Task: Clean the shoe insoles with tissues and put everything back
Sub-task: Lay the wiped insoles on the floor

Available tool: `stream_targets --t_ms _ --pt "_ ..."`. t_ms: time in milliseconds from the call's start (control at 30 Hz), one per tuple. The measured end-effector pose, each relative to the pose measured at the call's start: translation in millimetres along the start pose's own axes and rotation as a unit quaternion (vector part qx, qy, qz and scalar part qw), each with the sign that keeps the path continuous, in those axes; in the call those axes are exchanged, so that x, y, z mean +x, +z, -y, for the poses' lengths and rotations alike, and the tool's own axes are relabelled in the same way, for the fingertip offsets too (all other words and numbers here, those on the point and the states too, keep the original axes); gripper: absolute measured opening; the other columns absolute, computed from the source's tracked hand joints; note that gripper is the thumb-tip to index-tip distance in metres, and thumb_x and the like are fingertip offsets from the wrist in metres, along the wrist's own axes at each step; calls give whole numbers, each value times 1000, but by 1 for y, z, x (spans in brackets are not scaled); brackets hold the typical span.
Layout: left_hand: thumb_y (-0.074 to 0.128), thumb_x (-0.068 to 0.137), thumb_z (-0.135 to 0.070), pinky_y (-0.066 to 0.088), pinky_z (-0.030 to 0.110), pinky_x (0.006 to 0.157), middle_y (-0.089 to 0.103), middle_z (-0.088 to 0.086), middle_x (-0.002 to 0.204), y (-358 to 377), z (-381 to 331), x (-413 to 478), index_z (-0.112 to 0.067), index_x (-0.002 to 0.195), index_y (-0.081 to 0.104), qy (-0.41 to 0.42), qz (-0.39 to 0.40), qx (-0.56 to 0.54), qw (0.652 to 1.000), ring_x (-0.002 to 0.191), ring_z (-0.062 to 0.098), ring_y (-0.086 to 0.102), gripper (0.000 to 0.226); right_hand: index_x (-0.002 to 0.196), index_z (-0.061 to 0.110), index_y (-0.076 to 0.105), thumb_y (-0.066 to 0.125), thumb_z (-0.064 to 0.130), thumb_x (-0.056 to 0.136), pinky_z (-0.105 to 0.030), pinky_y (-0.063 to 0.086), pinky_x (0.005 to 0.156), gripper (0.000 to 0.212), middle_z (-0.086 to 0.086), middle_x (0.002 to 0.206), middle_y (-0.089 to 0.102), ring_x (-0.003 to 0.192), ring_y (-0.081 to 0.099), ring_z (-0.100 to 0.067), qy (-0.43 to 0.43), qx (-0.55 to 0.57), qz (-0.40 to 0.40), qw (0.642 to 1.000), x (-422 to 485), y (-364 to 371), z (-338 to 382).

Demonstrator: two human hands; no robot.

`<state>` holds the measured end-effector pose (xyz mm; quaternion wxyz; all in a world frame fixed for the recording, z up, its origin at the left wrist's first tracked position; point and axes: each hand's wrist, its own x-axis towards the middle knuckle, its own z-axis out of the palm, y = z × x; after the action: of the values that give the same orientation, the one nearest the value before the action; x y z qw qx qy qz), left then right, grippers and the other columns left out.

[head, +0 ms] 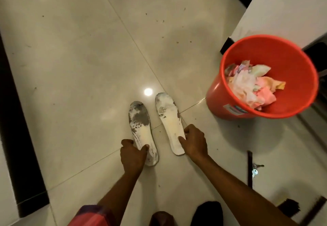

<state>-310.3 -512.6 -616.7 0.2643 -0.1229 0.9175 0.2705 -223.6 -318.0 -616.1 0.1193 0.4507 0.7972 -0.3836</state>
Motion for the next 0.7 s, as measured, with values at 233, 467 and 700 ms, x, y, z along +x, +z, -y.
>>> stream_targets --t_ms 233,467,700 --pt "85 76 -39 45 32 69 69 1 84 13 10 7 -14 93 66 -31 -1 -29 999 86 27 67 36 95 14 61 74 13 87 -33 55 69 15 -5 101 70 88 66 -22 79 59 -14 995 4 12 0" --pt "97 59 -30 64 49 66 75 6 83 -46 -42 -1 -19 83 70 -51 6 -207 977 79 28 75 38 87 17 63 75 14 84 -23 41 63 13 -2 91 70 81 64 -18 67 161 -31 984 -21 -49 42" --pt "92 69 -9 64 52 63 75 13 86 -193 -188 -64 -16 85 73 105 1 -297 949 85 34 75 26 82 23 66 81 15 75 -47 61 59 18 1 74 68 70 70 -20 -29 312 -114 943 -82 -201 143"
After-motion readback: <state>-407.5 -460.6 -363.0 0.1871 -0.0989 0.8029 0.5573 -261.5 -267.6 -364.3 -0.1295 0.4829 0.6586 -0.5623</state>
